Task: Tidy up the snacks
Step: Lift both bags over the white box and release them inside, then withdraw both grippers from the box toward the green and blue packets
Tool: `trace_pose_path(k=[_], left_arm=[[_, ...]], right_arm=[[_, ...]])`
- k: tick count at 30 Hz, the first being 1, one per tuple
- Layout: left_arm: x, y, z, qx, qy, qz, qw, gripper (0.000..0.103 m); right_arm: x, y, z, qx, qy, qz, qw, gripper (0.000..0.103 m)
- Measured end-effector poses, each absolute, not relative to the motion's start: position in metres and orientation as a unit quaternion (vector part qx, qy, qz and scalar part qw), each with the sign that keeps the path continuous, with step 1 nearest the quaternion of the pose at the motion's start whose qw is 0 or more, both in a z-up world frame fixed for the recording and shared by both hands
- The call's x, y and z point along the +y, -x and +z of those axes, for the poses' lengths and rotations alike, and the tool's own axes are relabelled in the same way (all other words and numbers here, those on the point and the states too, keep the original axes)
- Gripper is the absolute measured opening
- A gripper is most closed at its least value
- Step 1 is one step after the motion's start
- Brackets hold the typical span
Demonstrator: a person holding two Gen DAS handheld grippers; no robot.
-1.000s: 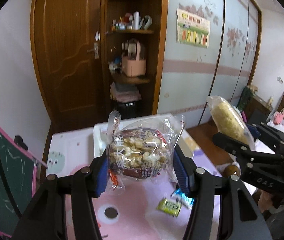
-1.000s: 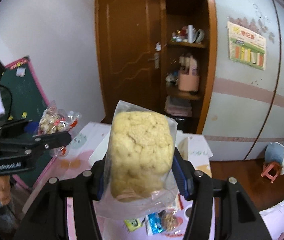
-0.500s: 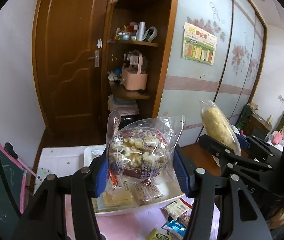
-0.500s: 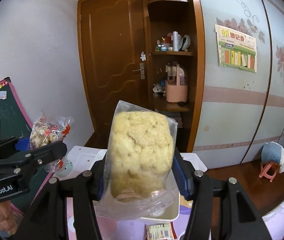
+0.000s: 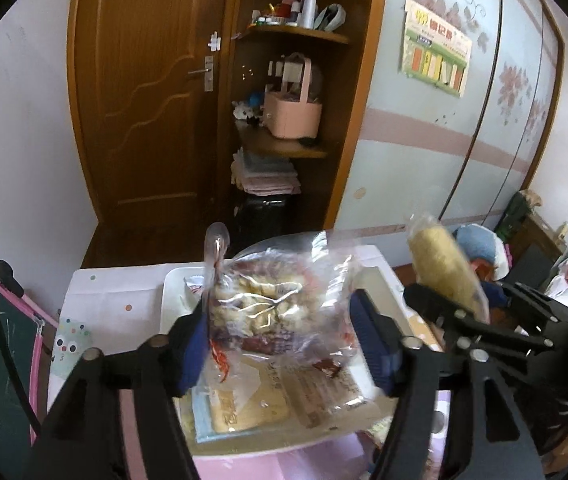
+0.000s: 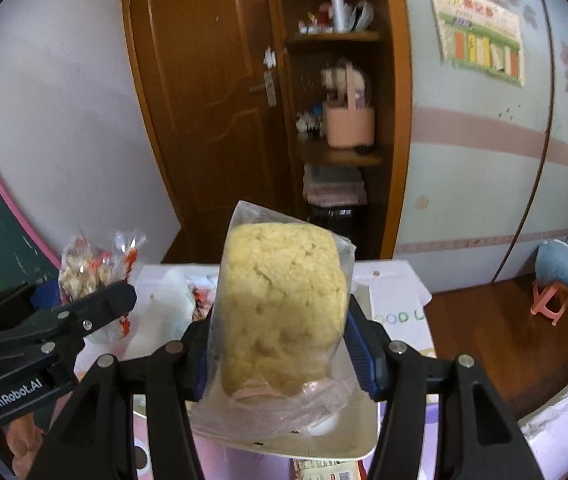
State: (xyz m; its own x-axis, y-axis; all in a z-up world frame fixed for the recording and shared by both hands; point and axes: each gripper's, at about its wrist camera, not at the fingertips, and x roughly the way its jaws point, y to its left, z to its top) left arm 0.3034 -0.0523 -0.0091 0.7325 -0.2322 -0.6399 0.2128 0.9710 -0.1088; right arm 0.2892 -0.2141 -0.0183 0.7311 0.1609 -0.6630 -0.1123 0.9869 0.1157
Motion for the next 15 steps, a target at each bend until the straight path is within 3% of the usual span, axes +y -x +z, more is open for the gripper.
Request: trace_pose_path(k=[2,3,15], left_arm=[[-0.054,-0.312,-0.02,0.346,-0.002,-0.104,0.932,0.095],[-0.054,-0.314,-0.024,0.346,-0.008,-0.098,0.933,0.096],[-0.035,-0.308,-0.041,0.367,0.012,-0.078,0.927,0.096]], right_arm=[[-0.21,-0.3,-0.037,0.39,-0.027,0.081,0.917,0.057],[-0.209,-0.302,-0.043,0.4,-0.025,0.081,0.913,0.058],[-0.202,-0.291,-0.061,0.421,-0.028,0.089,0.902,0.058]])
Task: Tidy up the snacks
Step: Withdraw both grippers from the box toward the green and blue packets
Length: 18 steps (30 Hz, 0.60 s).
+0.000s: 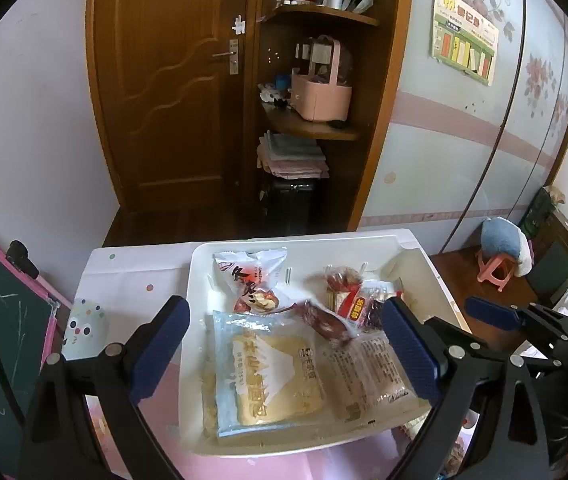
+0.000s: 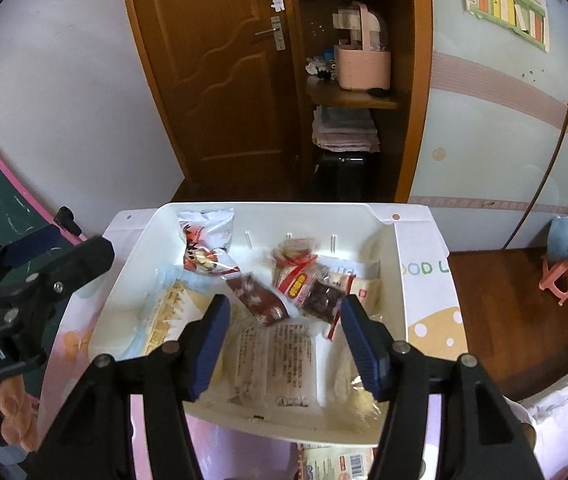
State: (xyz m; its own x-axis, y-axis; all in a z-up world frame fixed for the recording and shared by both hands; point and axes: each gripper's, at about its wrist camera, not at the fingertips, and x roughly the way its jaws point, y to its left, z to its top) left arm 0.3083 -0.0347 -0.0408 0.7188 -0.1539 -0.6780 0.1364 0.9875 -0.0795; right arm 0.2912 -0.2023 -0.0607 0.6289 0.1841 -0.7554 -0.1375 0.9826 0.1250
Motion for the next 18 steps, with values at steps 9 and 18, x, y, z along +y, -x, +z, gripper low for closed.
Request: trace_pose_path(k=[9,18], left_arm=[[-0.031,-0.265,-0.016,0.359,0.001,-0.08,0.93,0.096],[-0.031,-0.188,0.027,0.319,-0.015,-0.102,0.942,0.097]], right_arm=[[-0.2,-0.246,-0.042,0.408,-0.009,0.09,0.909,0.058],[-0.208,-0.171,-0.009,0.388,-0.01,0.099,0.916,0.058]])
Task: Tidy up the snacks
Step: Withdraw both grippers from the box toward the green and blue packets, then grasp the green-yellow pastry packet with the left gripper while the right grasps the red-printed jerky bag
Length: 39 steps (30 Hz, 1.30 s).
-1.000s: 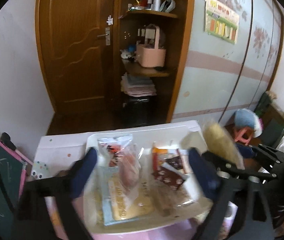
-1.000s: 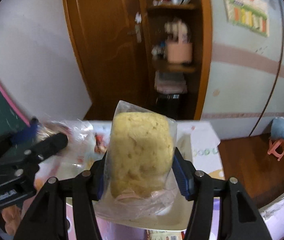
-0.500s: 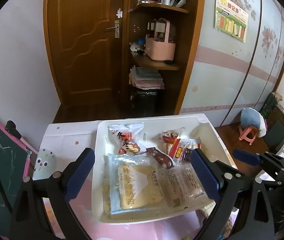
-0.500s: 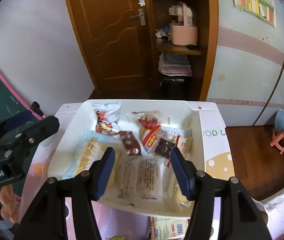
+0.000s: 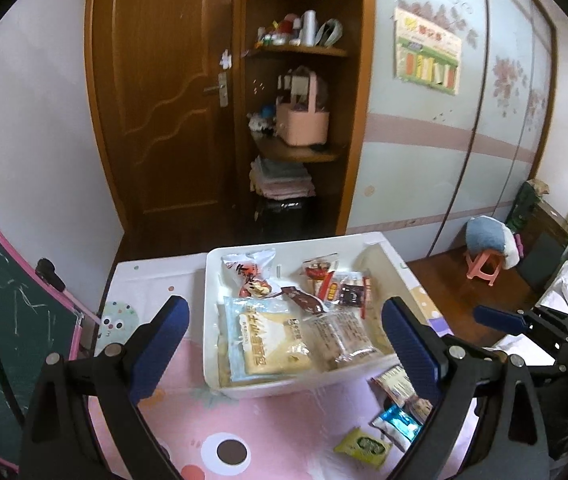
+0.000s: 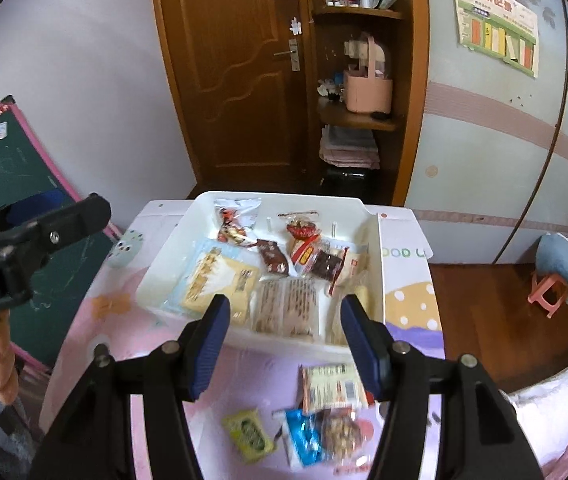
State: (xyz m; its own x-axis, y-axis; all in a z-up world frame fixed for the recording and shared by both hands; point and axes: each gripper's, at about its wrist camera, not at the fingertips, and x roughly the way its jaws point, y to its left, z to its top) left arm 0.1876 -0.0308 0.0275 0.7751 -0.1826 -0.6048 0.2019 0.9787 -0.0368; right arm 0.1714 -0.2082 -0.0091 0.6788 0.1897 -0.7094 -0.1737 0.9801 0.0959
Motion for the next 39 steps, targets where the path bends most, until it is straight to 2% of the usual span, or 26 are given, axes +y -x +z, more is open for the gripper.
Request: trace_pose_path(k=[6,12,20,31,39], left_arm=[[-0.037,-0.144,0.039,0.309,-0.002,-0.133,0.942,0.099],[-0.059,-0.112,0.015,0.309,-0.016,-0.159,0.938,0.101],[-0.092,-0.116,-0.063,0.384,-0.015,-0.161,0.909,0.101],[-0.106,-0.153,-0.187,0.513,0.004,-0.055,0.857,0.099],[-0.12,-0.162,-0.22,0.536,-0.023,-0.03,0.843,0.099]], right_arm=[[-0.223,-0.128,-0.007,0.387,-0.006,0.086,0.918,0.062],[-0.241,-0.093,-0.031,0.397,0.0,0.061,0.916,0.062],[-0.276,-0.085,-0.077,0.413,-0.046,0.005,0.91,0.062],[-0.293,-0.111,-0.152,0.475,-0.087,0.023,0.876,0.062],[-0.289,-0.142,-0.183,0.504,-0.082,0.056,0.858,0.062]])
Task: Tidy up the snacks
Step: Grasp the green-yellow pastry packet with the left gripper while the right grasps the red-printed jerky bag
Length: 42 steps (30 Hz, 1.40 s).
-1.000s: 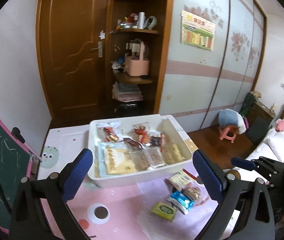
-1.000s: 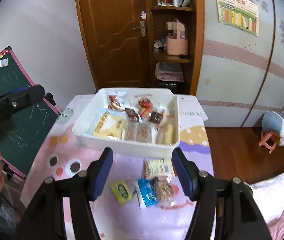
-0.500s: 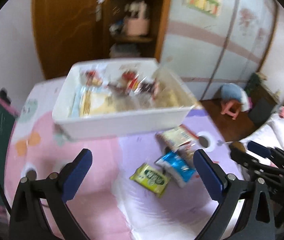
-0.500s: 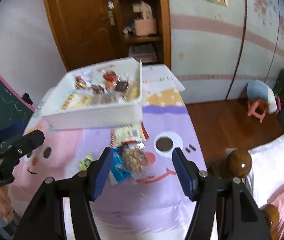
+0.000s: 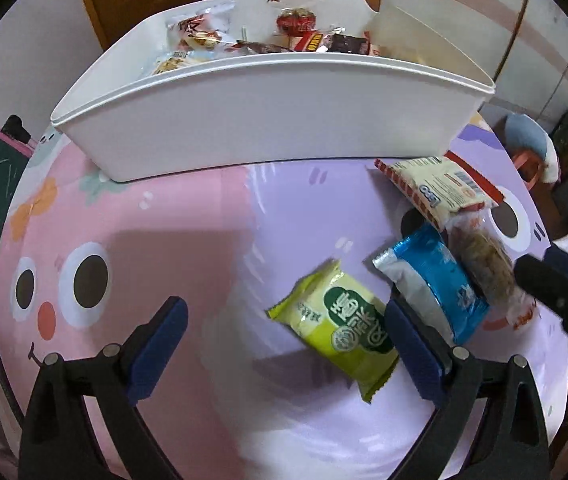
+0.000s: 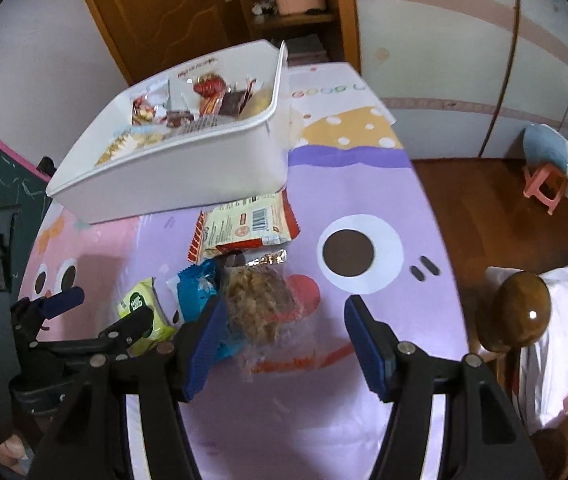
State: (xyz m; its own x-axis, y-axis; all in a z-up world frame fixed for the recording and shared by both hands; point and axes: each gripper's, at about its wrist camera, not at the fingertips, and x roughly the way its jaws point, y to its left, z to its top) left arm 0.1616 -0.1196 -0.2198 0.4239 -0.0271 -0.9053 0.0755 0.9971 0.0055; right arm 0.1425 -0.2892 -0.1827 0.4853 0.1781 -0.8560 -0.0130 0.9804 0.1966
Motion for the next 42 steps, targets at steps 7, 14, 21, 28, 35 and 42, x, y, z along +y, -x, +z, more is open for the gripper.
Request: trace_pose_path(k=[7,14,21,28,35,42], left_arm=[[-0.102,-0.162,-0.22,0.543,-0.008,-0.059,0.838,0.099],[-0.075,-0.159,-0.217,0.568,0.026,-0.046,0.821,0.097],[-0.096,-0.173,-0.213,0.577,0.043,-0.038,0.815,0.097],[-0.121,-0.188,-0.229,0.592,0.035,-0.013,0.805,0.084],[-0.128,-0.17,-0.228,0.582,-0.01,-0.028,0.813,0.065],[-0.098,-0.155,-0.221,0.562,0.018,-0.062,0.825,0.035]], right_arm=[[-0.271,-0.156,-0.202,0.524,-0.069,0.084,0.844,0.062],[-0.28,-0.148,-0.211,0.512,-0.115,0.097,0.846,0.049],[-0.277,-0.132,-0.21,0.504,-0.106,0.091,0.852,0.048],[-0.279,-0.128,-0.209,0.505,-0.105,0.091,0.852,0.048],[-0.281,-0.125,-0.208,0.506,-0.111,0.093,0.85,0.048],[-0.275,-0.118,-0.203,0.499,-0.112,0.099,0.853,0.047]])
